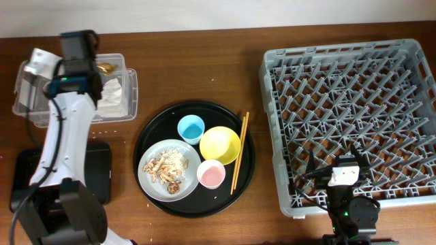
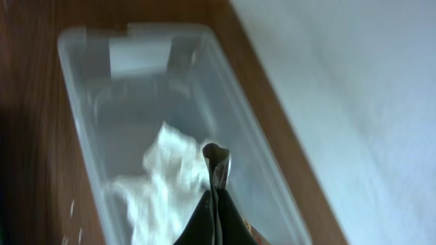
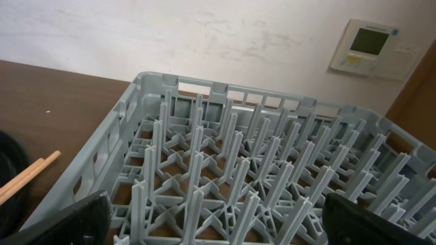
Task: Sort waste into correct bins and load items into the dishwasher rack
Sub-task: 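Withdraw the left gripper from the bin and hold it aside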
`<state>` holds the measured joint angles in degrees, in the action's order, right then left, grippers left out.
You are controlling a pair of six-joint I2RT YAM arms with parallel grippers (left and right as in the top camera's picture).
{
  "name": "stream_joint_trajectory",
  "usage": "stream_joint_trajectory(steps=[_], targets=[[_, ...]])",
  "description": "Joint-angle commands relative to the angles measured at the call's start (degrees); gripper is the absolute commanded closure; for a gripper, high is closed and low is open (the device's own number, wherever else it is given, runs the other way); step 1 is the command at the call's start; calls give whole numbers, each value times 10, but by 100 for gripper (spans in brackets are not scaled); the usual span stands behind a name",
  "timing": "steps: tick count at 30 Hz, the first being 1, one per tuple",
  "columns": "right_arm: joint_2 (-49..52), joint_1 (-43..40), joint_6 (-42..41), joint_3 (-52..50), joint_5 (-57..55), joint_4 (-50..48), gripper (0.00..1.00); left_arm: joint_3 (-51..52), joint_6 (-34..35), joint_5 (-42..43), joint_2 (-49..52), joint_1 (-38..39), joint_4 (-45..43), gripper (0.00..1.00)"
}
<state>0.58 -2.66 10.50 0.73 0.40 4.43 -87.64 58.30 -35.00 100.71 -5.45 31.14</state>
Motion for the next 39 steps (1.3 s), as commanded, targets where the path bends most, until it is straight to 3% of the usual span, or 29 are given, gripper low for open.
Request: stream_joint_trajectory(steps=[1,2,3,6,10,15,17,21,25,35,37,39], targets=[[-4,-4,-2,-4,-5,2,1,-2,-90,-16,-5,-47,-49,98],[-4,-4,-2,-4,-5,2,1,-2,-90,-17,1,-57,-52,95],[-4,-4,-2,-4,-5,2,1,-2,-90,-16,13,-72,-54,78],[-4,-4,-2,-4,-5,2,1,-2,-92,-7,42,-93,-59,1],[-4,-4,-2,-4,-5,2,1,-2,-91,7,15,-93,-30,1],[-4,-4,-2,-4,-5,2,1,-2,-91,157,-110,-94,56,1],[-4,-4,-2,-4,-5,2,1,-2,-91,216,-156,-94,159,1],[-4,-4,-2,-4,-5,2,1,-2,-91,211,-178,-94,333,1],[-4,-4,-2,-4,-5,2,1,-1,-92,198,-177,-94,449,1],[-4,-4,-4,-4,-2,-3,1,-2,-91,198,-177,-94,480,1],[-4,-4,-34,-4,91,-49,1,-1,-91,198,-177,-94,480,1],[-4,-4,-134,-4,337,-146,1,-2,-91,198,-177,-94,480,1]])
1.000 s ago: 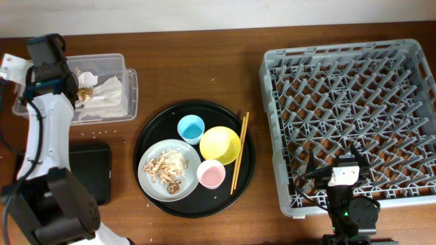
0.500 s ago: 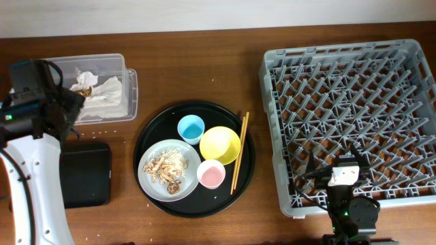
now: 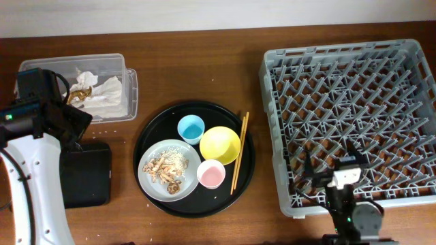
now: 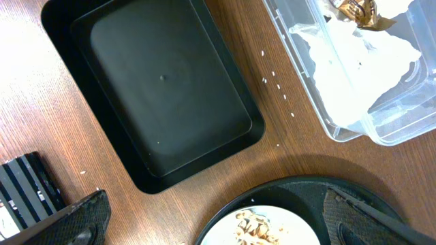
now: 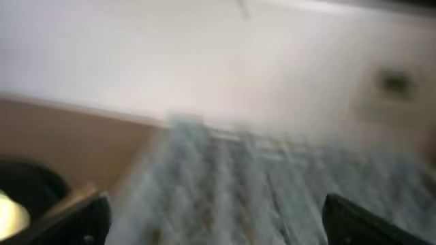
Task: Sort waste into correct bins and load items into the dishwasher rack
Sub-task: 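Withdraw the left gripper from the bin and hold it aside, then reach the right gripper to the pink cup and grasp it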
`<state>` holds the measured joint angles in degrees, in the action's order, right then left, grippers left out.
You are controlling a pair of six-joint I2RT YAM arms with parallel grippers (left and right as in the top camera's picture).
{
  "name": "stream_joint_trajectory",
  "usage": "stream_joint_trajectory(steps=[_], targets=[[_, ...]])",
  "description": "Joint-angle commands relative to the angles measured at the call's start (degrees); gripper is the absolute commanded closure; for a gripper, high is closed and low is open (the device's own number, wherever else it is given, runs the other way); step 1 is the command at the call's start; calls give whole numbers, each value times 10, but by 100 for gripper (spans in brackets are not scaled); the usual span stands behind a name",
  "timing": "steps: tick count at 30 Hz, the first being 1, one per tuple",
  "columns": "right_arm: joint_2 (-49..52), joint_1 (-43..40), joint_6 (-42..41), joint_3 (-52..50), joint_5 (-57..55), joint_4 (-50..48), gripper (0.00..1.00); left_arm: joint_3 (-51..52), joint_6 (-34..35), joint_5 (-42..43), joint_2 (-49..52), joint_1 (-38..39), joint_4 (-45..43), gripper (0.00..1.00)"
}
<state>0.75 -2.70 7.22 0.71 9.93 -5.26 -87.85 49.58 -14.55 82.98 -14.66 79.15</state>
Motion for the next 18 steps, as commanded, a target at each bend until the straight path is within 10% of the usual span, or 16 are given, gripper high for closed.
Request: stream_joint_trajectory(steps=[1,4,8,18], targets=[[-6,-3,-143,-4,362,-67,1,1,-4,-7,0,-2,0,1],[-6,-3,-224,-4,503,-188,1,1,-4,-7,0,-2,0,1],[-6,-3,-494,-3,378,-367,1,1,-4,-7,0,-2,0,1],[226,-3,-548,287,590,-213,1,1,-4,-7,0,-2,0,1]])
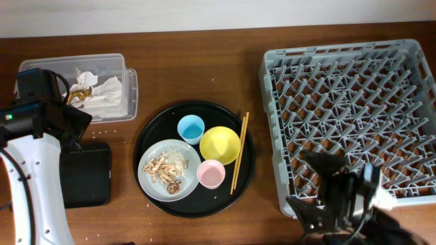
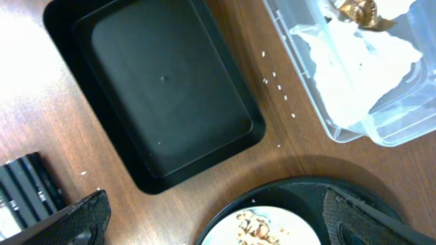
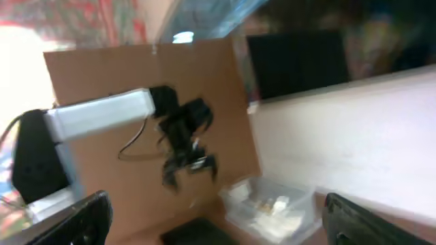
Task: Sort waste into correct bins and load items into the dishwasher rack
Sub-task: 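Reach the right gripper to the pink cup and grasp it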
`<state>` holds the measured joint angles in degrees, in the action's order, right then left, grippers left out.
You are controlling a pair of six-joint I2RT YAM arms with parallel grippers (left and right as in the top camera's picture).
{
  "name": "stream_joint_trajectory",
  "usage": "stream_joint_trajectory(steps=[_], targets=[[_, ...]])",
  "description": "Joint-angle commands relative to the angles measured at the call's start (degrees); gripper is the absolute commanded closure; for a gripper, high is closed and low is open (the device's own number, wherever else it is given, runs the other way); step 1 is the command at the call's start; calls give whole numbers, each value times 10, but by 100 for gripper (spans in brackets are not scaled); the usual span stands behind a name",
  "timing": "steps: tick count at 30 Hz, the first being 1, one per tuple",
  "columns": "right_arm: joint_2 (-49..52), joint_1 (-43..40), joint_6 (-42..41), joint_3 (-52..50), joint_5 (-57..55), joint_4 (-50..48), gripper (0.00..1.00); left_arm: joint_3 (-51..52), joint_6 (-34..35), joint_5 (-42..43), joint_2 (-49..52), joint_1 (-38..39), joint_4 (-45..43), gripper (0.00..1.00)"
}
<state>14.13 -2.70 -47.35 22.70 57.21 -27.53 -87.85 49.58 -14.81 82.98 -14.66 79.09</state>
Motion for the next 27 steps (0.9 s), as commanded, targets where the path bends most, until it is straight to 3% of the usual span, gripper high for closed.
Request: stream_joint_trajectory(steps=[1,4,6,11,12,15,19,23,27], targets=[[131,-2,1,83,147,10,1,1,-4,-4,0,-2,1,1],[245,57,53,90,160,10,2,1,-4,-4,0,-2,1,1],[306,124,94,90,110,10,2,1,-4,-4,0,-2,1,1],[452,332,199,104,-144,41,1,1,-4,-4,0,-2,1,1],[472,369,231,129,-201,91,1,1,-4,-4,0,-2,1,1],[537,463,332,297,-367,377,1,1,-4,-4,0,-2,1,1],[653,523,340,525,-449,681,1,1,-4,-4,0,-2,1,1],[727,539,341,614,-428,803,1,1,-4,-4,0,-2,1,1],[744,539,338,614,-377,805,1,1,-4,-4,0,-2,1,1]])
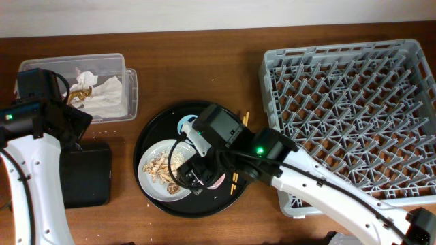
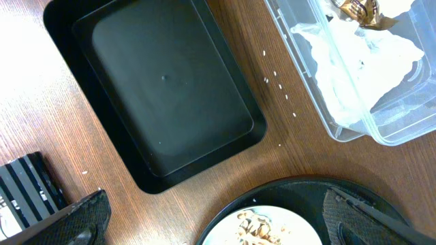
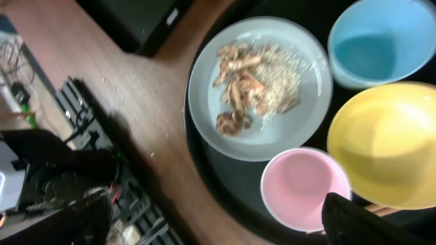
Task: Sort waste into correct bins and load items into the dishwasher rack
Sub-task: 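Reach the right gripper to the pink cup and grasp it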
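Note:
A round black tray (image 1: 145, 146) carries a white plate of food scraps (image 3: 259, 85), a blue cup (image 3: 375, 41), a yellow bowl (image 3: 385, 146) and a pink cup (image 3: 303, 187). Chopsticks (image 1: 245, 116) lie on the tray's right rim, mostly under the arm. My right gripper (image 1: 194, 173) hangs open above the plate's right side and the pink cup, holding nothing. My left gripper (image 2: 218, 231) is open and empty above the table, between the black bin (image 2: 167, 95) and the tray. The grey dishwasher rack (image 1: 354, 102) holds nothing.
A clear plastic bin (image 1: 102, 95) at the back left holds white tissue and a brown wrapper (image 2: 357, 10). Crumbs dot the wood beside it. The right arm stretches from the rack's front left corner across the tray.
My right arm was low at the table's front edge by the rack; now it reaches over the tray, its gripper open above the plate and pink cup. The left arm has not moved.
My left gripper was shut over the clear bin while the right arm rested in front of the rack. Then the left gripper stood open by the black bin, with a brown wrapper in the clear bin. The right arm then left its place and is now over the tray.

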`<state>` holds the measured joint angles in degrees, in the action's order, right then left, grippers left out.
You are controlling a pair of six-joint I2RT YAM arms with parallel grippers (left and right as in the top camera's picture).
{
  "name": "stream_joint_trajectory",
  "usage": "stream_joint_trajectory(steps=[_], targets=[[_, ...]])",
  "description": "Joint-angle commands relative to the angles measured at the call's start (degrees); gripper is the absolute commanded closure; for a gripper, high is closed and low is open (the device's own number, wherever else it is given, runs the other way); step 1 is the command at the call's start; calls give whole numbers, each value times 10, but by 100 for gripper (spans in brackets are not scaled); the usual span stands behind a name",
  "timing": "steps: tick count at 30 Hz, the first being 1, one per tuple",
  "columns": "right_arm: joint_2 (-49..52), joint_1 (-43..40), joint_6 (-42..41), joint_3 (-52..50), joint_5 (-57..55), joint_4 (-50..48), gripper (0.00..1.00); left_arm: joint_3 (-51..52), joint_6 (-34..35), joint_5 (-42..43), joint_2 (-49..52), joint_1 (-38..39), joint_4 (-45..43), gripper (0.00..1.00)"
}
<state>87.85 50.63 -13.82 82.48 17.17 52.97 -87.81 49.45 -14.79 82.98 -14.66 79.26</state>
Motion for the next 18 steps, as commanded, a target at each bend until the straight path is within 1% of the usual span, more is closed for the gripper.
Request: stream_joint_trajectory(steps=[1,2,4,6,7,10,11,12,14,18], targets=[[13,5,-7,15,-4,-7,1,0,-3,-4,0,-2,-1,1],[26,5,-89,14,-55,-5,4,0,-3,-4,0,-2,-1,1],[51,5,-195,14,-101,4,9,0,-3,-4,0,-2,-1,1],[85,11,-241,14,-128,2,28,0,-3,-4,0,-2,-1,1],[104,17,-263,14,-150,1,35,0,-3,-4,0,-2,-1,1],[147,38,-280,14,-204,-8,36,0,-3,-4,0,-2,-1,1],[156,46,-301,14,-225,-6,39,0,-3,-4,0,-2,-1,1],[158,50,-302,14,-226,-7,42,0,-3,-4,0,-2,-1,1],[158,57,-303,14,-226,-5,44,0,-3,-4,0,-2,-1,1],[176,82,-353,14,-260,8,45,0,-3,-4,0,-2,-1,1]])
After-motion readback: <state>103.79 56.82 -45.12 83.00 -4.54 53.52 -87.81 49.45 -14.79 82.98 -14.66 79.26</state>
